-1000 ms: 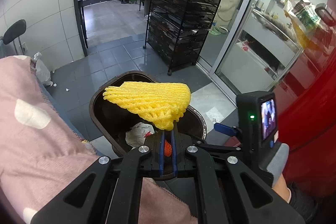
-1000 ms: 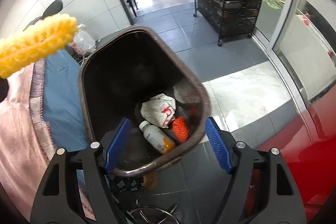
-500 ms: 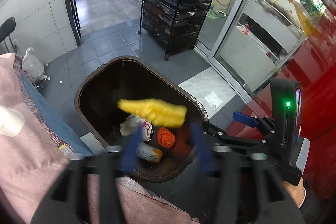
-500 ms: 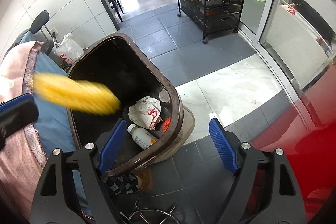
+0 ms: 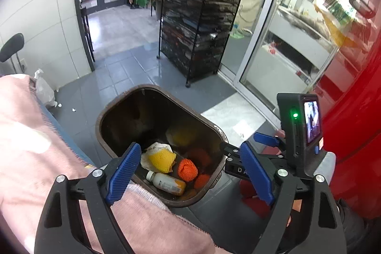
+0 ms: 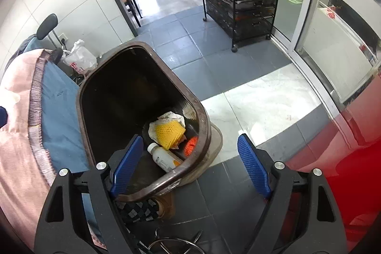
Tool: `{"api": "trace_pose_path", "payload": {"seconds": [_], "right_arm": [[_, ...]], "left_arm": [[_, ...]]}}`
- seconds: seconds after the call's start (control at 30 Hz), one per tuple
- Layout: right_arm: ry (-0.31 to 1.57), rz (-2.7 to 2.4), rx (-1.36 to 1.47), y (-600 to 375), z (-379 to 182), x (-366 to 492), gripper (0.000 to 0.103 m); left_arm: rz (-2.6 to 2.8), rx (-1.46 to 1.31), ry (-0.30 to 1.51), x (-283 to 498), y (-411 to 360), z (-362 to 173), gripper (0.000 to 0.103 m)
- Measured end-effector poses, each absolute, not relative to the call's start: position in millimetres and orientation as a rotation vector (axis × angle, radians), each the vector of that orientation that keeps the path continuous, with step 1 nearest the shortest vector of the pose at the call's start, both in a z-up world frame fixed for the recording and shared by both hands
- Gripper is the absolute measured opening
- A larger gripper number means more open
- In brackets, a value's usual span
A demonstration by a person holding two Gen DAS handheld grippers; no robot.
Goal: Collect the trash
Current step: 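Drop the yellow foam net from the left gripper into the bin, then grasp the white face mask with the left gripper while the right gripper grasps the tissue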
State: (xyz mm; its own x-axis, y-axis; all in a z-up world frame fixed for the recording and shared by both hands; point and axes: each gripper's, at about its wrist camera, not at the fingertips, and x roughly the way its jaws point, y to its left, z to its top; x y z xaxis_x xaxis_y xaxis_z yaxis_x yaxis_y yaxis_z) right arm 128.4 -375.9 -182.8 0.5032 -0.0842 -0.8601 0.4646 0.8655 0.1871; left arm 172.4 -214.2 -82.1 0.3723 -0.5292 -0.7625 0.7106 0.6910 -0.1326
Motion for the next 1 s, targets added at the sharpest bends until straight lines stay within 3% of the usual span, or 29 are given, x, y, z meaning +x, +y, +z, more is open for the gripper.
{"api": "trace_pose_path", "payload": {"seconds": [0.5, 1.0], "right_arm": [[0.906, -0.152, 0.340, -315, -127, 151, 0.082], [0.842, 0.247, 0.105, -165, -54, 200, 0.085]], "left_arm": [[-0.604, 0.123, 0.765, 152, -122, -49, 0.091], [-0.147, -0.115, 0.742, 160, 57, -42, 0.090]]}}
